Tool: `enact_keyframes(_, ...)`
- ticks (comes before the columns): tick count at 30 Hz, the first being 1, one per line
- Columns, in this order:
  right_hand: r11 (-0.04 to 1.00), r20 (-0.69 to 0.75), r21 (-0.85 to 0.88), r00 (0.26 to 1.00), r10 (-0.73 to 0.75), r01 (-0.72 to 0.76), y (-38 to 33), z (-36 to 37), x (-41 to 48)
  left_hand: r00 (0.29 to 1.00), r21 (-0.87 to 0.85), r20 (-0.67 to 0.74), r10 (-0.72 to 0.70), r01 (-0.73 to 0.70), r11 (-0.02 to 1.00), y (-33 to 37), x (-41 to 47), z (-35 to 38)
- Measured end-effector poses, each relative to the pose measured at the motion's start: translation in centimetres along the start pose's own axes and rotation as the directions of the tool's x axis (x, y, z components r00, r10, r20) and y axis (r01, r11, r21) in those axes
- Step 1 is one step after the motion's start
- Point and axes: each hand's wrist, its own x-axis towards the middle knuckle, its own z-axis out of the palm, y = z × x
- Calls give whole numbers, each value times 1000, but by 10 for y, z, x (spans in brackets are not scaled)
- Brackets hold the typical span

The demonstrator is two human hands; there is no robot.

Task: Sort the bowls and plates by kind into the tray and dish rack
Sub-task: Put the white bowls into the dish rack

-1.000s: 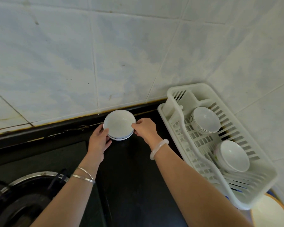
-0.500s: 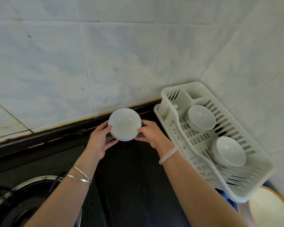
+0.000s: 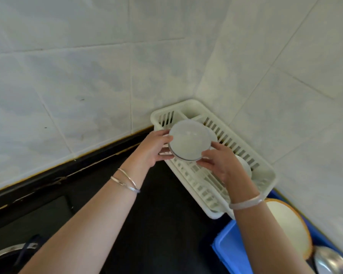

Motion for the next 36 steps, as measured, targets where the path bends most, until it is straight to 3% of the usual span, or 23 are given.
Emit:
enact_keyframes(5, 994, -118, 100, 991, 57, -45, 19, -32, 13, 998, 271, 36, -60, 48, 961, -3, 28, 44)
enact_keyframes(13, 971, -178, 145, 960, 215, -191, 53, -50, 34, 981, 655, 129, -147, 27, 755, -7, 75, 78)
enact_keyframes(24, 961, -199, -2, 942, 270, -276, 78, -53, 51, 930, 738, 187, -317, 80, 670, -29, 108, 78)
enact_keyframes(32, 963, -149, 73, 952, 268, -260, 81, -53, 51, 942, 825, 120, -312, 80, 560, -34, 113, 82)
enact_keyframes(36, 968, -147, 19, 957, 250, -250, 85, -51, 48, 982, 825, 94, -164, 16, 565, -39, 114, 82)
